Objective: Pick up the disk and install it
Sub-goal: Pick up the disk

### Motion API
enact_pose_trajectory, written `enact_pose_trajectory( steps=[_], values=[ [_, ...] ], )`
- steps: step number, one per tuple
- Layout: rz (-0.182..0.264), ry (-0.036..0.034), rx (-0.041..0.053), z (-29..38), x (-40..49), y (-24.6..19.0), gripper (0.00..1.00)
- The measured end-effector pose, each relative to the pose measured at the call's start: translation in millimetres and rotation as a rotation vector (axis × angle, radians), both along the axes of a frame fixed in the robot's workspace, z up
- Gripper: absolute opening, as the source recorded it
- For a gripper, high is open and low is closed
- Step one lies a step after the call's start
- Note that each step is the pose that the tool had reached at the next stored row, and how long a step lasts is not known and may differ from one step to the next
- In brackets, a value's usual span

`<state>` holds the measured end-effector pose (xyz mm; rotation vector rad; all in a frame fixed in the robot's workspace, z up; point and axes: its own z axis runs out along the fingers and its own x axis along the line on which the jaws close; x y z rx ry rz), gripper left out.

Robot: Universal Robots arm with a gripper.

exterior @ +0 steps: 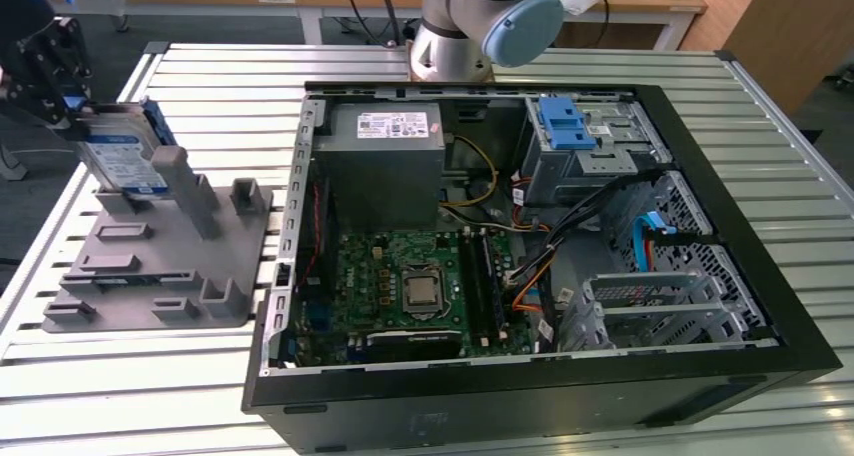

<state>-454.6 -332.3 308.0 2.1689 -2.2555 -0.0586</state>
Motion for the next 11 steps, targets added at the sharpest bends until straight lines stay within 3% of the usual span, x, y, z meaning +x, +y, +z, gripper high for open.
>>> enact_pose_trajectory(
  steps=[11],
  values=[
    [0.000, 0.0000, 0.0000, 3.5, 0.0, 0.0, 0.36]
  ],
)
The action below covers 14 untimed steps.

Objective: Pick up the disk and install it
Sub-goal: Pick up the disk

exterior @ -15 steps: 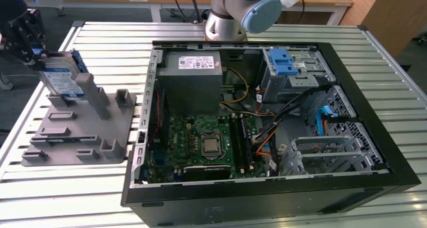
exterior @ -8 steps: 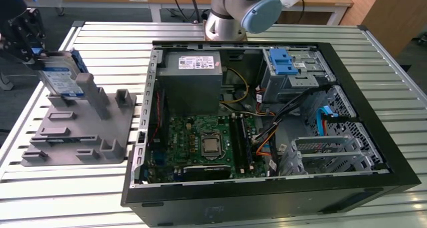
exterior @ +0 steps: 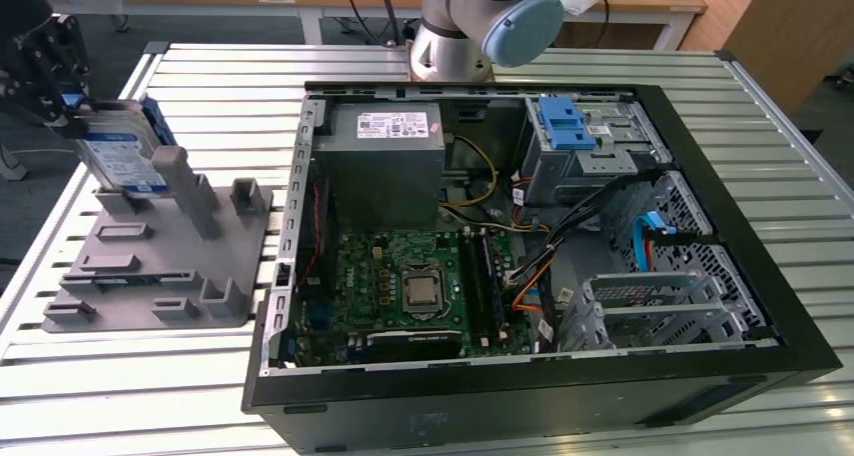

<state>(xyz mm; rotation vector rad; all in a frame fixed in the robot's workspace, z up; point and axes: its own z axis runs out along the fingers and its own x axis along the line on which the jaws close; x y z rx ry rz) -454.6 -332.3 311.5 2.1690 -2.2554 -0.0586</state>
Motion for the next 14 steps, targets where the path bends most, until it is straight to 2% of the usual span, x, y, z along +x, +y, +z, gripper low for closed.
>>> enact_pose_trajectory(
  steps=[14],
  values=[
    [0.000, -0.0001, 0.0000, 4.7, 0.0, 0.0, 0.36]
  ],
)
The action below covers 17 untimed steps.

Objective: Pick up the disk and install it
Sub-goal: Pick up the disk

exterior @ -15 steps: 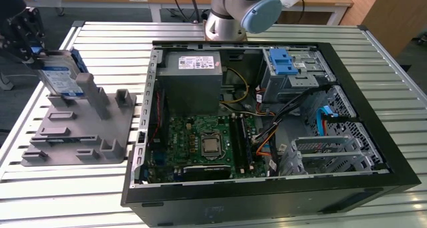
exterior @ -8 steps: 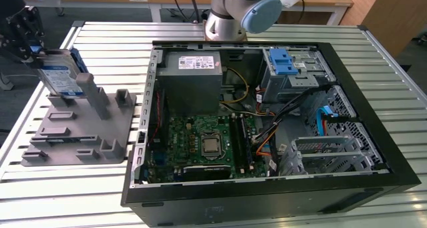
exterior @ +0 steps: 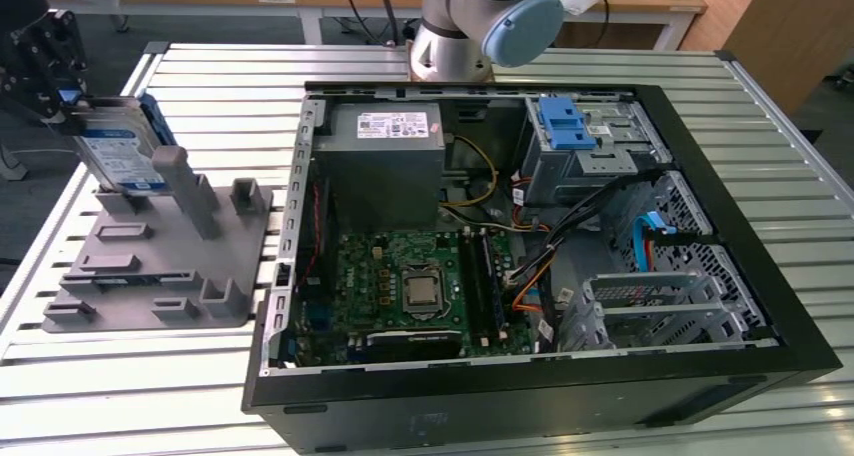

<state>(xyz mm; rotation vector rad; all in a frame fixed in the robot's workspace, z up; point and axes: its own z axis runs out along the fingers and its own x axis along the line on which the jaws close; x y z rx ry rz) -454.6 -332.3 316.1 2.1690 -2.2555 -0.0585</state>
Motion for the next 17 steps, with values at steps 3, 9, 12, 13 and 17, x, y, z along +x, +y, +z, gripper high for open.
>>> enact_pose_trajectory(
  steps=[3, 9, 12, 13, 17],
  values=[
    [0.000, 0.0001, 0.0000, 0.8, 0.0, 0.0, 0.36],
    [0.000, 0.0000, 0.0000, 2.3, 0.0, 0.0, 0.36],
    [0.000, 0.0001, 0.0000, 2.8, 0.0, 0.0, 0.36],
    [0.000, 0.0001, -0.0001, 3.0, 0.0, 0.0, 0.36],
    [0.000, 0.0001, 0.0000, 3.8, 0.0, 0.0, 0.36]
  ],
)
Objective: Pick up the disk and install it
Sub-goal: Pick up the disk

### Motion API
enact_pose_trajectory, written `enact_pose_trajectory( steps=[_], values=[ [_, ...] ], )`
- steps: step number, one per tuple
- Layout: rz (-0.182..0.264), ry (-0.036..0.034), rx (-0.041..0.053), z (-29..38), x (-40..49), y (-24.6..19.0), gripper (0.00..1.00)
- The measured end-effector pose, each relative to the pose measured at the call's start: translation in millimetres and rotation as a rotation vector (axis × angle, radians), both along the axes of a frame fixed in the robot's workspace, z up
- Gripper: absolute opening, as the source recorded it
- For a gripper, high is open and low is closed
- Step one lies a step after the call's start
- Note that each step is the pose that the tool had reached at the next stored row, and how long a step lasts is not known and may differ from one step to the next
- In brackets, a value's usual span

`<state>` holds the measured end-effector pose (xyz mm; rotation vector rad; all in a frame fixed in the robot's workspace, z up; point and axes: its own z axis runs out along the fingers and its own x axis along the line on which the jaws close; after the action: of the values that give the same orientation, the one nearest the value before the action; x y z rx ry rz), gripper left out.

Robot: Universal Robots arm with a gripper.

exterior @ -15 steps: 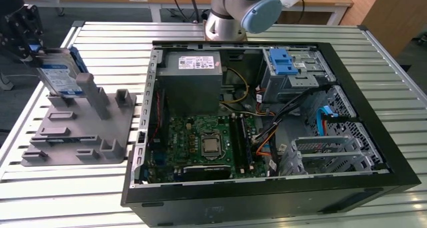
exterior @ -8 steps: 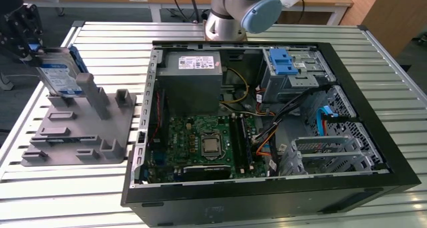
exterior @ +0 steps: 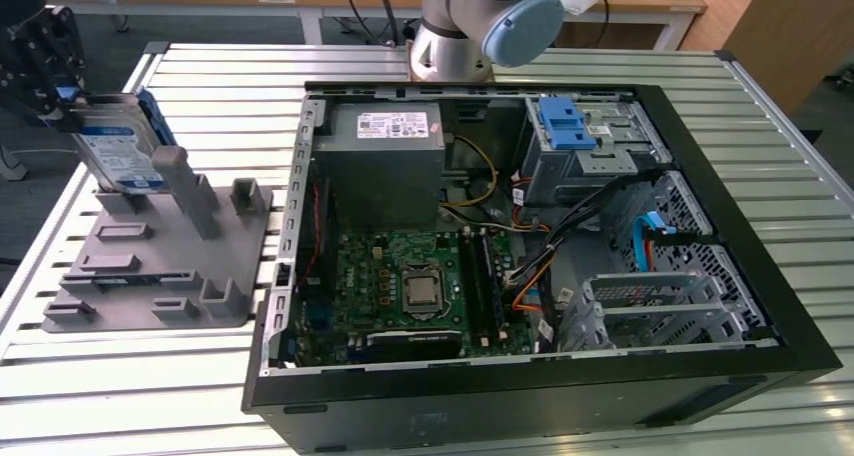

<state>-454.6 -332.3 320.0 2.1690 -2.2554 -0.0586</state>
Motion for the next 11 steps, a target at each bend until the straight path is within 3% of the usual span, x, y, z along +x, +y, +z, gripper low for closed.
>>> enact_pose_trajectory(
  steps=[11],
  values=[
    [0.000, 0.0001, -0.0001, 2.9, 0.0, 0.0, 0.36]
  ],
)
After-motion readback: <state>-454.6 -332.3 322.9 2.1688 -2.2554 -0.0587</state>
